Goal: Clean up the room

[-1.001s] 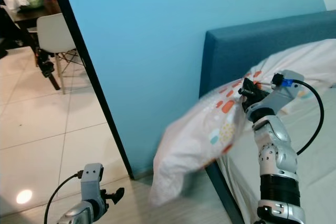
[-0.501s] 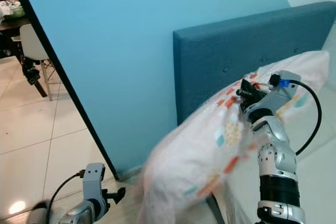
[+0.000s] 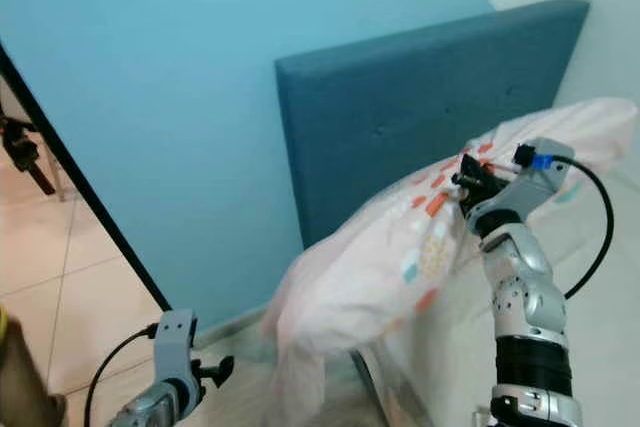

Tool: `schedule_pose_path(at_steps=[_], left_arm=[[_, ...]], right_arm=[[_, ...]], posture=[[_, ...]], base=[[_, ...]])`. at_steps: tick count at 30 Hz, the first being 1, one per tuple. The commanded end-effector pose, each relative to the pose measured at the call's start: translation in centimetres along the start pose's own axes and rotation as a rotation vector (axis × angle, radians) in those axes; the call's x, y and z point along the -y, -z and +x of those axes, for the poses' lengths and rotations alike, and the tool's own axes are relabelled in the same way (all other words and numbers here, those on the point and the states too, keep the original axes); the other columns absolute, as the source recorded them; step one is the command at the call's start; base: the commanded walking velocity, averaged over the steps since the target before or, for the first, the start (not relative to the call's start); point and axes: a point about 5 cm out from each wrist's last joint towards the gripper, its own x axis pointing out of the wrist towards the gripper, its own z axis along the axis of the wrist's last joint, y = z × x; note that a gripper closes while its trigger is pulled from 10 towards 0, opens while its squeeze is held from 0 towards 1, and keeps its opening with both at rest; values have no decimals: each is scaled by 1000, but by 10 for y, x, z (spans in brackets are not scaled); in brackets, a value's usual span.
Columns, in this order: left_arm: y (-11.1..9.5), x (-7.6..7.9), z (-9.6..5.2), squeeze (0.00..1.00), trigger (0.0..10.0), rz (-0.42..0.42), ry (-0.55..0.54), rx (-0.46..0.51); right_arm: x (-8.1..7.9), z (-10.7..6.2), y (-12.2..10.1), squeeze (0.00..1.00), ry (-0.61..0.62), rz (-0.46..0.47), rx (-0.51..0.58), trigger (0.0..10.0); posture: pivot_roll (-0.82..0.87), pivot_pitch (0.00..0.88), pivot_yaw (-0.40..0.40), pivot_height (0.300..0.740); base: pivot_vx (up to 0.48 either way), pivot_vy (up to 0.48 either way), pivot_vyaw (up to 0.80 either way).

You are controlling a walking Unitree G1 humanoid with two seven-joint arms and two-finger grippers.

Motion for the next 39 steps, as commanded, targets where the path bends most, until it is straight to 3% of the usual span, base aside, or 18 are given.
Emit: schedule_pose_path(at_steps=[1,8,13,19,25,34,39], left_arm=[[1,-8,-2,0,10000,8,-10,-1],[1,-9,-3,0,10000,6,-4,2],[1,-9,-3,0,10000,10,-3,1],[2,-9,-3,0,10000,11,1,0],[2,-8,-3,0,10000,13,6,-1],[1,-3,-2,0,10000,44,40,-1],[1,-2,-2,0,10000,49,40,-1]], right_arm=[[-11,5,-13,0,-35,-12,72,10000],[-13,5,-7,0,-36,-10,55,10000],[-21,3,0,0,-100,-64,17,10000],[-22,4,-1,0,-101,-40,26,10000],[-20,5,-3,0,-85,-31,31,10000],[4,3,-12,0,50,-43,46,10000],[8,2,-13,0,70,-43,49,10000]], posture=[[-12,0,17,739],[-11,0,17,739],[-9,0,18,739],[-9,0,18,739],[-14,0,21,739],[-23,0,24,739],[-23,0,24,739]], base=[[0,0,0],[338,0,0],[389,0,480],[408,0,796],[413,0,0],[266,0,0],[0,0,-800]])
